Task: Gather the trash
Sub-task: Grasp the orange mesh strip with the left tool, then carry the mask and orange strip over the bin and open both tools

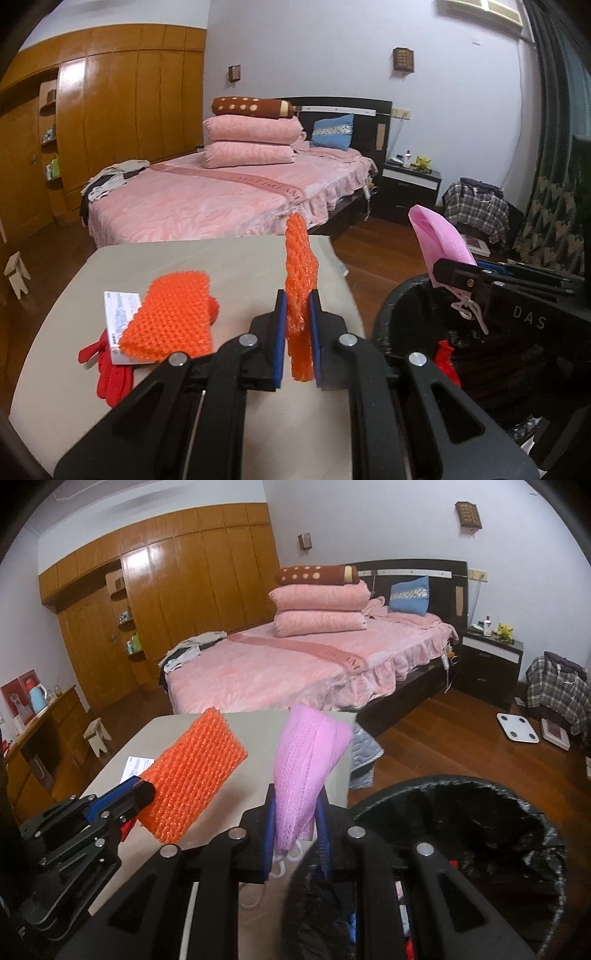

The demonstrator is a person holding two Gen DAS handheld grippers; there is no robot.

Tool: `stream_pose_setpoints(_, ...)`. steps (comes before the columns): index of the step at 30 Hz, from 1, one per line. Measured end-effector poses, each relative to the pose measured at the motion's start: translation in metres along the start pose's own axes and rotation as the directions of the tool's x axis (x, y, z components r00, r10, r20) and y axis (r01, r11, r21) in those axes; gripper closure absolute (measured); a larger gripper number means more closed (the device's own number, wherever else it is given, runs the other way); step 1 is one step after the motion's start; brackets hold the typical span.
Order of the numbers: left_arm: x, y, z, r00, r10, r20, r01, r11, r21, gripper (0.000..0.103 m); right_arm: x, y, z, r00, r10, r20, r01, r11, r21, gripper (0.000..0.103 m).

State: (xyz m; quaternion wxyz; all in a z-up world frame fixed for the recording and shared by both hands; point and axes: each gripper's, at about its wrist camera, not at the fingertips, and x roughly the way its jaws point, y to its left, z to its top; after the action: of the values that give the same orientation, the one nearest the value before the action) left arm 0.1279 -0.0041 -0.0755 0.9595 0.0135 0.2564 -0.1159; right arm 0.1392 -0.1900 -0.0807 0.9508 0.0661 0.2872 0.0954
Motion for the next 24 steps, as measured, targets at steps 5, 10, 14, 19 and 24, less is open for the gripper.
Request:
stream_pose_setpoints(5,-0.003,-0.025,0.005,0.998,-0.057,0.012,0.056,0.998,0.023,0.092,-0.019,-0.025,-0.002,0.999,-0.05,0.014,0.05,0.999,0.015,0.084)
stream_pose_setpoints(10,0.001,-0.06,0.009,0.991,-0.133,0.005,0.133,0.989,0.058,0.092,-0.033,-0.058,-0.008,0.993,-0.119,0.012,0.119,0.992,0.048,0.084)
stream_pose_setpoints(14,0.008,-0.088,0.009,0.982,-0.19,-0.002,0.189,0.978,0.084,0.092,-0.044,-0.084,-0.011,0.985,-0.172,0.008,0.171,0.983,0.066,0.084)
stream_pose_setpoints(19,0.024,-0.123,0.008,0.962,-0.27,-0.035,0.272,0.956,0.107,0.09,-0.052,-0.11,-0.02,0.974,-0.226,-0.006,0.226,0.971,0.081,0.077)
stream_pose_setpoints(24,0.037,-0.141,0.002,0.949,-0.307,-0.074,0.315,0.941,0.122,0.065,-0.056,-0.13,-0.032,0.963,-0.266,-0.032,0.268,0.958,0.104,0.056)
